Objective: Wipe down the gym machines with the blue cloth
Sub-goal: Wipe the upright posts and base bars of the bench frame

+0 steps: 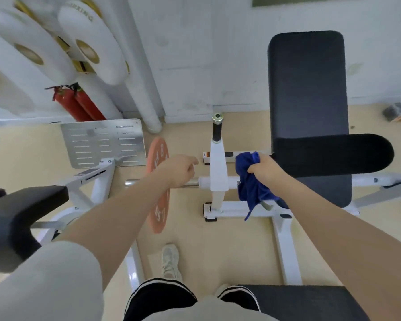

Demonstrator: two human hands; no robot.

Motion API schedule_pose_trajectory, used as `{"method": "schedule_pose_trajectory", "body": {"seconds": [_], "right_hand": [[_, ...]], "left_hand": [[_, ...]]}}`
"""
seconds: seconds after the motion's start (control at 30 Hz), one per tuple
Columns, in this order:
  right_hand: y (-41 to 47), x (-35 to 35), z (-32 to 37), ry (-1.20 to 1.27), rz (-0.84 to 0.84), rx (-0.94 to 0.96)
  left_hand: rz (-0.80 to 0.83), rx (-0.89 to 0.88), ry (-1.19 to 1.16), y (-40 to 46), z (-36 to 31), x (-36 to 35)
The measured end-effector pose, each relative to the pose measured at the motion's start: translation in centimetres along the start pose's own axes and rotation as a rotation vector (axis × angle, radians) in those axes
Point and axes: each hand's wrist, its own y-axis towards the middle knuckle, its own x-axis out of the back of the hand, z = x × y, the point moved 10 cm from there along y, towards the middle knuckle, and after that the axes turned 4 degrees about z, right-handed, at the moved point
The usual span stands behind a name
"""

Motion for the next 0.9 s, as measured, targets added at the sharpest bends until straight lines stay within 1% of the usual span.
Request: {"method": "schedule_pose_trajectory", "body": {"seconds": [0.17, 0.23, 0.37, 0.53, 0.7, 0.83, 0.9], "right_hand": [[2.3, -4.9, 4.9, -0.004, 0.063, 0.028], [3.7, -6.1, 6.1, -0.02, 0.055, 0.018], [7.2, -7.3, 7.8, 0.027, -0.007, -0.036], [10.3, -8.4, 10.3, 0.22, -0.154, -0.134], [11.1, -9.2, 13.6, 0.209, -0.243, -0.184], [11.9, -9.5, 15.4, 0.142, -0.254, -0.214], [12.6, -9.6, 15.7, 0.105, -0.248, -0.21]], "left_hand": [[-0.079, 0.049, -0.056, -0.4, 6.8, 2.8], [-0.072, 0.04, -0.058, 0.9, 8.9, 3.6], [0.003, -0.034, 0.014, 5.2, 11.5, 6.1], [0.07, -0.175, 0.109, 11.3, 13.7, 10.3], [0.117, -0.313, 0.141, 14.2, 14.2, 13.2], [0.154, -0.365, 0.166, 15.2, 15.3, 14.6], [0.117, -0.358, 0.192, 16.2, 16.6, 15.7]]}}
